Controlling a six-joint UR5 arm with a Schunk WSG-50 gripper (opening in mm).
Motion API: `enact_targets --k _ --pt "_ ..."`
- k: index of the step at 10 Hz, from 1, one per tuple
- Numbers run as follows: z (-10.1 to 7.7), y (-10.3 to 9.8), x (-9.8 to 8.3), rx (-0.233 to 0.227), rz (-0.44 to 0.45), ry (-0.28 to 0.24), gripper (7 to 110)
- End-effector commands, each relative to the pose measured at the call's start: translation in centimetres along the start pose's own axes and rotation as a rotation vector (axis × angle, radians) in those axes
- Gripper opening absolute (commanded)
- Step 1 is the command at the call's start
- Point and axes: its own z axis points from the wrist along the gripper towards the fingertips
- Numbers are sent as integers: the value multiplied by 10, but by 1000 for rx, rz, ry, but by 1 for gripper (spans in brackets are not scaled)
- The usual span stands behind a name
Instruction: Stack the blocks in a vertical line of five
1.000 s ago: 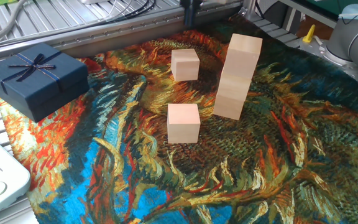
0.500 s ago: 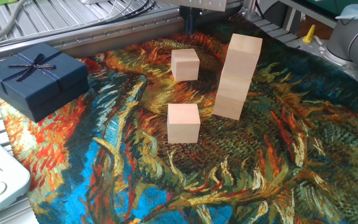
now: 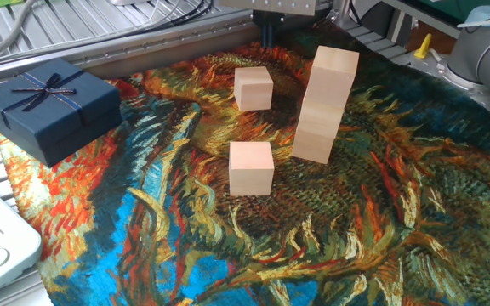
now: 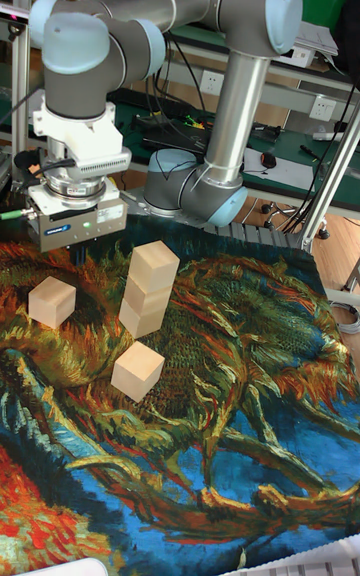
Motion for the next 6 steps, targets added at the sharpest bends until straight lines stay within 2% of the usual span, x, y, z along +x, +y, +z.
enact_targets --k 1,2,3,4,5,6 --pt "3 -23 -3 30 -51 -6 7" --pt "10 -40 -11 8 -124 -27 7" --pt "17 -54 -16 9 -144 -52 44" --pt "21 -64 -18 28 -145 -67 44" --pt "26 -73 -16 55 -151 -60 44" --pt "31 -73 -18 56 -193 -63 44"
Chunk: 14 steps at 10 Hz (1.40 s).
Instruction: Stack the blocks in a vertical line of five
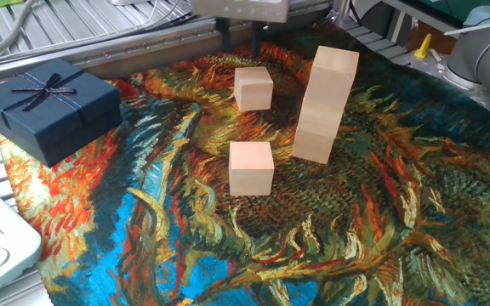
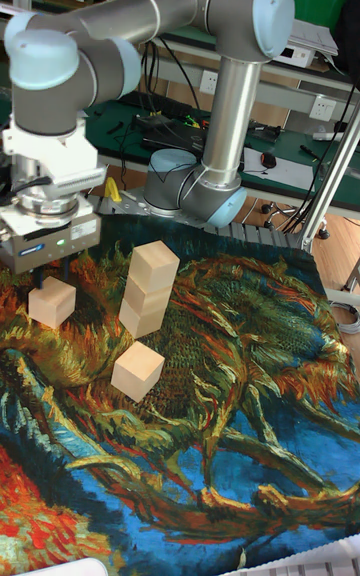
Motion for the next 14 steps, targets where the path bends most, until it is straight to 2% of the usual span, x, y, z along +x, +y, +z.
enact_targets --k 1,2,3,4,5,6,9,12,14 --pt "15 -8 -8 -5 -112 -44 66" --pt "18 1 -16 -11 -168 -68 66" --pt "22 7 -17 -2 -174 -77 66" --pt "27 12 -10 7 -160 -68 66" --pt "31 16 -10 2 -174 -81 88" --pt "34 17 -4 8 -180 -74 88" --pt "37 26 9 -7 -199 -103 88" --pt "45 33 26 -7 -189 -55 88" --pt "49 32 29 4 -178 -46 88"
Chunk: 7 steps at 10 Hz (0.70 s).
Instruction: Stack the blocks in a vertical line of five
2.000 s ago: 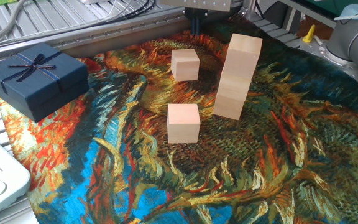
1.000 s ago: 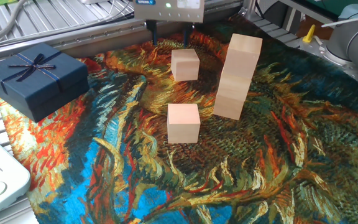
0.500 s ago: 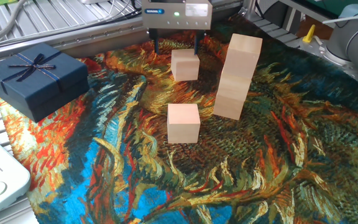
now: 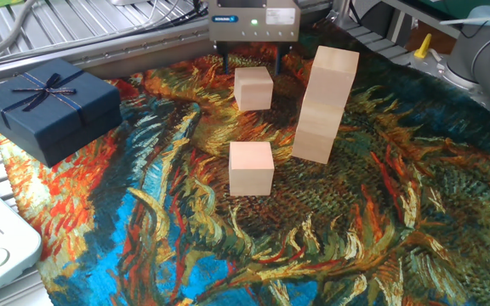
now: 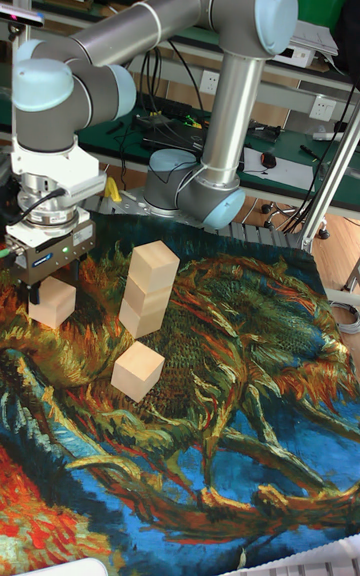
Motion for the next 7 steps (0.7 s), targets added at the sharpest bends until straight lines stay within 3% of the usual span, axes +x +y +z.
enact_targets --k 1,7 --pt "8 5 5 6 11 2 88" --pt "15 0 3 28 -42 -11 88"
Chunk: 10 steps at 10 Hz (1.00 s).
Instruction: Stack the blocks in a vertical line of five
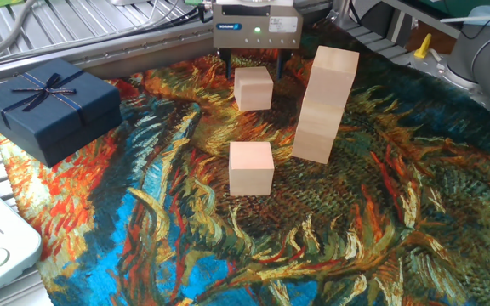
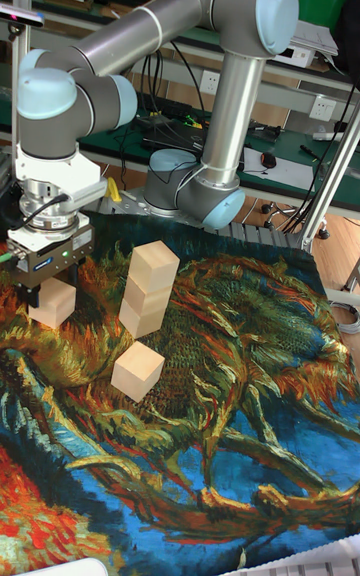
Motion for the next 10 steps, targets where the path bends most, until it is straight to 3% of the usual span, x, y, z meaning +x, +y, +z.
enact_targets --k 1,5,7,9,10 --pt "1 -2 -3 8 -5 -15 88" --pt "1 -3 0 13 21 -4 88" --pt "1 -6 -4 23 85 -22 88" --pt "1 3 -10 -11 90 -43 88" --pt "1 -3 -3 12 105 -16 88"
